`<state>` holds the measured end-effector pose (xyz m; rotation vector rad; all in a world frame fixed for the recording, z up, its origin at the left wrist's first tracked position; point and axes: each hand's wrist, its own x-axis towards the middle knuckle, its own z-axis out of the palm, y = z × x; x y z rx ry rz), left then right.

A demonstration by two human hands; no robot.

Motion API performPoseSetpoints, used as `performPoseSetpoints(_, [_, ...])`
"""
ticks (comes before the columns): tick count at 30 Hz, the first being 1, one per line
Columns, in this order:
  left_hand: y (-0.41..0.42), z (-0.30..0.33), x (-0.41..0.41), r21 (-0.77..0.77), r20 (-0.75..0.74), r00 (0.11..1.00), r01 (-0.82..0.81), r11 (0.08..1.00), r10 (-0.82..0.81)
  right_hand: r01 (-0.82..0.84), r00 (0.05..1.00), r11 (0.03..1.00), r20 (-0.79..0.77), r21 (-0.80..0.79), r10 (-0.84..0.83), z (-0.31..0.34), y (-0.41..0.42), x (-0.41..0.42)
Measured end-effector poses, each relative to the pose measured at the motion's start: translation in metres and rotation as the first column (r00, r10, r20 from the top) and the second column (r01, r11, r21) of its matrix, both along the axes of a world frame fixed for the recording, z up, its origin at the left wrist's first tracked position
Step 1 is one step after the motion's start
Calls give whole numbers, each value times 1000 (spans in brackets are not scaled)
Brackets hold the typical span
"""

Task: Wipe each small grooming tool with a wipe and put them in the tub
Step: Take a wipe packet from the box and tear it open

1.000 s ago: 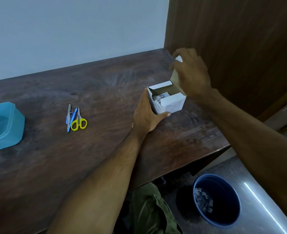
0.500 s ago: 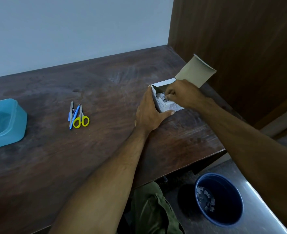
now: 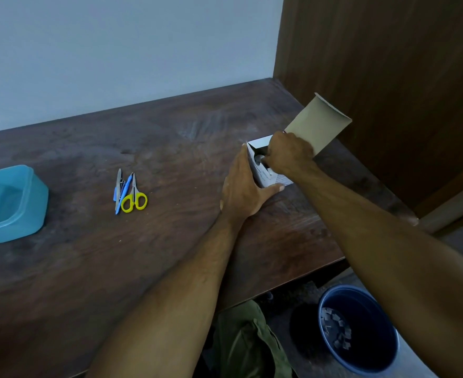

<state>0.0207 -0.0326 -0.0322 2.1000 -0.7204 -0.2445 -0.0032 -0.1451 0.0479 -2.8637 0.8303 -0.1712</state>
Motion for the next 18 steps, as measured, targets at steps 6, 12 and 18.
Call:
performPoseSetpoints(6, [-8,5,-5,49,-22,999,-36,998,37,16,996,998,91,61,-22,-3,-1,-2])
performPoseSetpoints(12, [2,6,-3,-8,55,998,-39,999,40,-65,984,913,176,403,-8,7,-7,-4])
performPoseSetpoints(18, [6,9,-7,-81,88,995,-34,996,41,-236,963,908,210,345,171,16,-18,-19])
